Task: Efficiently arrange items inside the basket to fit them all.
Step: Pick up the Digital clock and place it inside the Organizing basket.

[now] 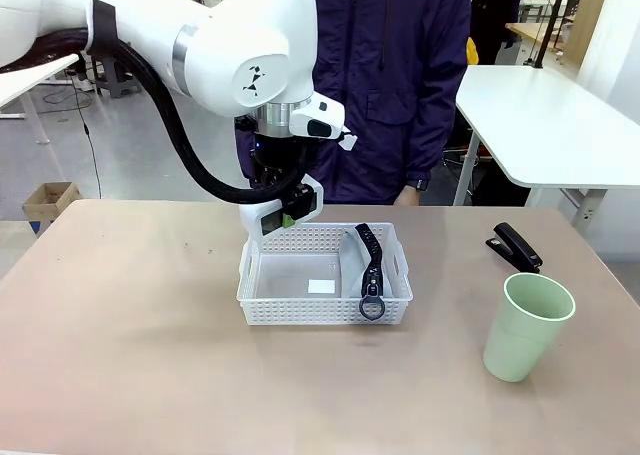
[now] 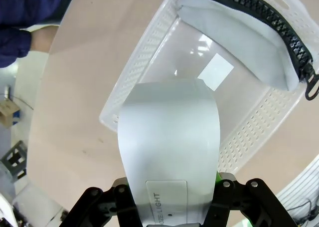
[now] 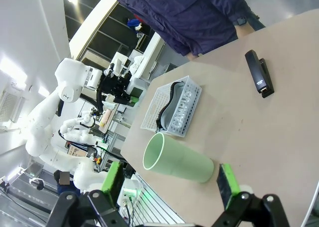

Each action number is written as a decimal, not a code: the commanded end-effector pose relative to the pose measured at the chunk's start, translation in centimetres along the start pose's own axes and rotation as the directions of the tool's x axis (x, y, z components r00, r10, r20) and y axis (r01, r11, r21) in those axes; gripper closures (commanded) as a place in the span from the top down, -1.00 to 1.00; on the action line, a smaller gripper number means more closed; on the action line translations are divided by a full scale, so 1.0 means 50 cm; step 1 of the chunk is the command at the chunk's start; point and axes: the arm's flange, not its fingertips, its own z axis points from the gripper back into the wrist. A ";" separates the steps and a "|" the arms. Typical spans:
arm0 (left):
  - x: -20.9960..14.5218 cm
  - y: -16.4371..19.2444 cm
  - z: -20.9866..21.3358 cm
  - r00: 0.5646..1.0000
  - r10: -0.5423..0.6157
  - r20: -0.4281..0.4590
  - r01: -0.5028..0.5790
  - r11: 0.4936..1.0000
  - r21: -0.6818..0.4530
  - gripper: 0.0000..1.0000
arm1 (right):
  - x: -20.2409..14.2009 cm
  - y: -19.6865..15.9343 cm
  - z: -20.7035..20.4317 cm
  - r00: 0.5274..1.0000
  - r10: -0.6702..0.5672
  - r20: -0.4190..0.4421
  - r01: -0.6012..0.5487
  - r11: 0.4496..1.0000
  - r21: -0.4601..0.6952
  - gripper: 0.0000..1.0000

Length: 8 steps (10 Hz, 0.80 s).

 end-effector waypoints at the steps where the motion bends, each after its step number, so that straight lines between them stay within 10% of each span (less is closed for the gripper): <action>1: -0.001 0.000 0.000 1.000 0.004 -0.001 -0.004 1.000 -0.004 0.05 | 0.006 0.000 0.000 0.999 0.027 0.017 -0.027 1.000 0.012 1.00; 8: 0.035 -0.021 -0.178 0.992 0.060 0.111 -0.048 0.994 -0.102 0.05 | 0.006 0.000 0.000 0.999 0.027 0.017 -0.027 1.000 0.012 1.00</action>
